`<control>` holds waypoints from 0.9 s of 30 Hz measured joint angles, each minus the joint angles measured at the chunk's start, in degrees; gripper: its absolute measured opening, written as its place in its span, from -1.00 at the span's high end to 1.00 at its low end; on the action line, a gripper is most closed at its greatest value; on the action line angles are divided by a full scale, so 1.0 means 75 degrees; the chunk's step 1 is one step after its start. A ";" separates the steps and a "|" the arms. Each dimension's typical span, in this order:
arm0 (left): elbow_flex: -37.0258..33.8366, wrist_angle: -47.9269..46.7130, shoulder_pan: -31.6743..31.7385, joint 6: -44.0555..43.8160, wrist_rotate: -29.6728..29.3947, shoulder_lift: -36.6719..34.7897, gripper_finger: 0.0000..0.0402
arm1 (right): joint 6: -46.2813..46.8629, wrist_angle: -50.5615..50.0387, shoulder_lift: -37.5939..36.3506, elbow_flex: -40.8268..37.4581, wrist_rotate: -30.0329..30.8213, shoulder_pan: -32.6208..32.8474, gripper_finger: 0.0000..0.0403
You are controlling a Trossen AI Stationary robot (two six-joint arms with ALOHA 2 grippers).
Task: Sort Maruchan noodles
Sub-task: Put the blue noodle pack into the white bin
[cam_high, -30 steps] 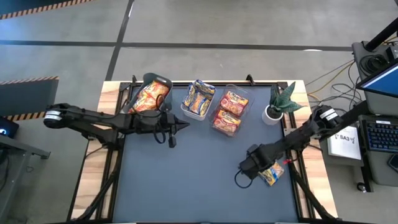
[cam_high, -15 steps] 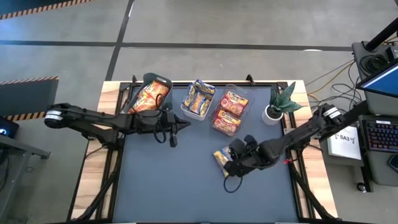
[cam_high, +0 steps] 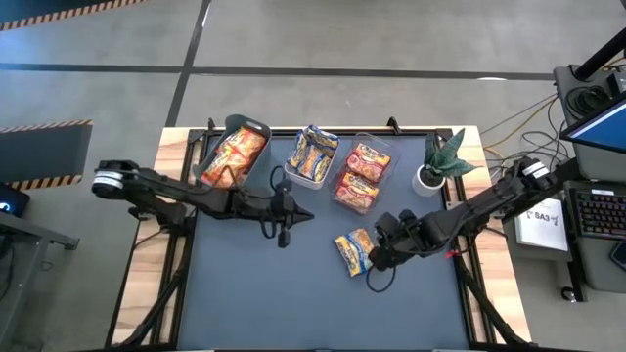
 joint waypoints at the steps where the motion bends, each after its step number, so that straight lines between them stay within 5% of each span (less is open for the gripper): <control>1: 0.0026 0.0226 -0.0037 -0.0016 -0.0002 0.0158 1.00 | 0.0029 0.0015 -0.0111 -0.0235 -0.0123 -0.0065 0.96; 12: 0.1390 0.0414 -0.0369 0.0025 0.0000 0.2242 1.00 | -0.0659 0.2666 -0.1539 -0.2676 -0.1305 -0.0956 0.96; 20: 0.2120 0.0877 -0.0398 -0.0093 -0.0020 0.3832 1.00 | -0.0681 0.4084 -0.2058 -0.3491 -0.2026 -0.1212 0.94; 27: 0.2861 0.0852 -0.0396 -0.0126 -0.0052 0.4991 1.00 | 0.0004 0.4334 -0.1811 -0.3592 -0.2589 -0.1350 0.60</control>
